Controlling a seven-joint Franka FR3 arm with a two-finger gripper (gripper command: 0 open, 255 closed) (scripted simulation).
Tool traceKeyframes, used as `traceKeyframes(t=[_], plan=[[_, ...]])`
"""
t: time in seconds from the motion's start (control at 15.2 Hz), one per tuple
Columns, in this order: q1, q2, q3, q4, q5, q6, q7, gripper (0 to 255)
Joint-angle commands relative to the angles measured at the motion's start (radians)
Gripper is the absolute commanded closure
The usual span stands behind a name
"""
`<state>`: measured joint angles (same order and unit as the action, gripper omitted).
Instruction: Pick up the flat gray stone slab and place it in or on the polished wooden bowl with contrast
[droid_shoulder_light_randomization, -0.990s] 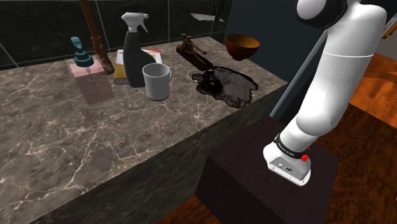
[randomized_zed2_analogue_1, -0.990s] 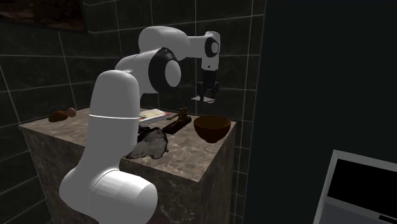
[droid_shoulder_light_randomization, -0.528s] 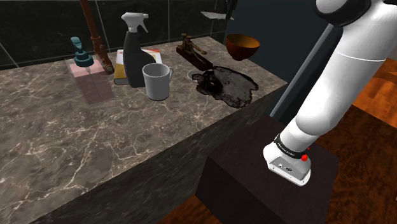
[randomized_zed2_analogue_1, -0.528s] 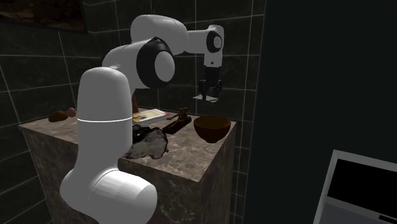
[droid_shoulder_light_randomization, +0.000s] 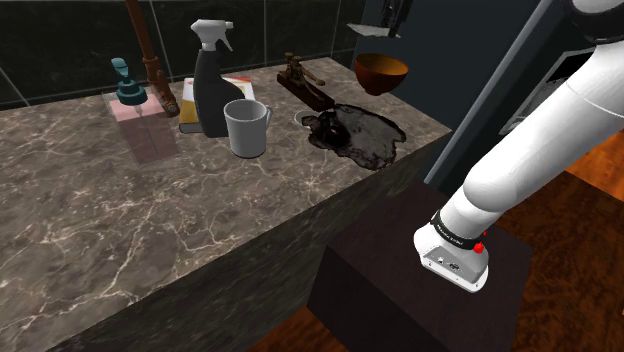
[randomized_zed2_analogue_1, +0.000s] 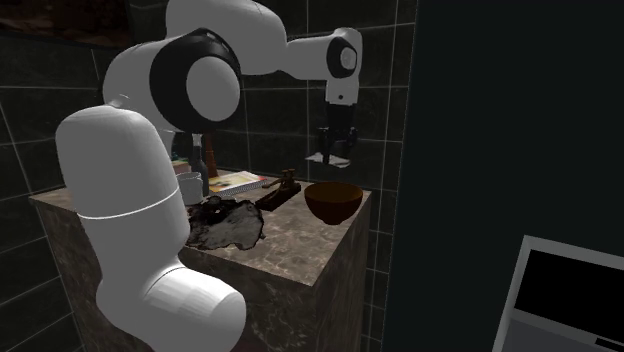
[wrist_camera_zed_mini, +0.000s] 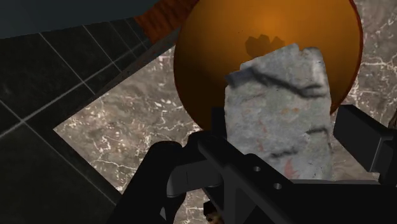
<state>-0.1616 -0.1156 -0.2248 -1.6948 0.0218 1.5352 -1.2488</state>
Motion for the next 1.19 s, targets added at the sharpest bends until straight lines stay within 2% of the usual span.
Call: traceKeyframes(t=[0.0, 0.07, 1.12], plan=[[-0.017, -0.057, -0.018, -0.063, -0.017, 0.006, -0.034, 255], [-0.029, -0.1, -0.03, -0.104, -0.03, 0.004, -0.055, 255], [-0.032, -0.124, -0.033, -0.332, -0.037, 0.21, -0.057, 255]])
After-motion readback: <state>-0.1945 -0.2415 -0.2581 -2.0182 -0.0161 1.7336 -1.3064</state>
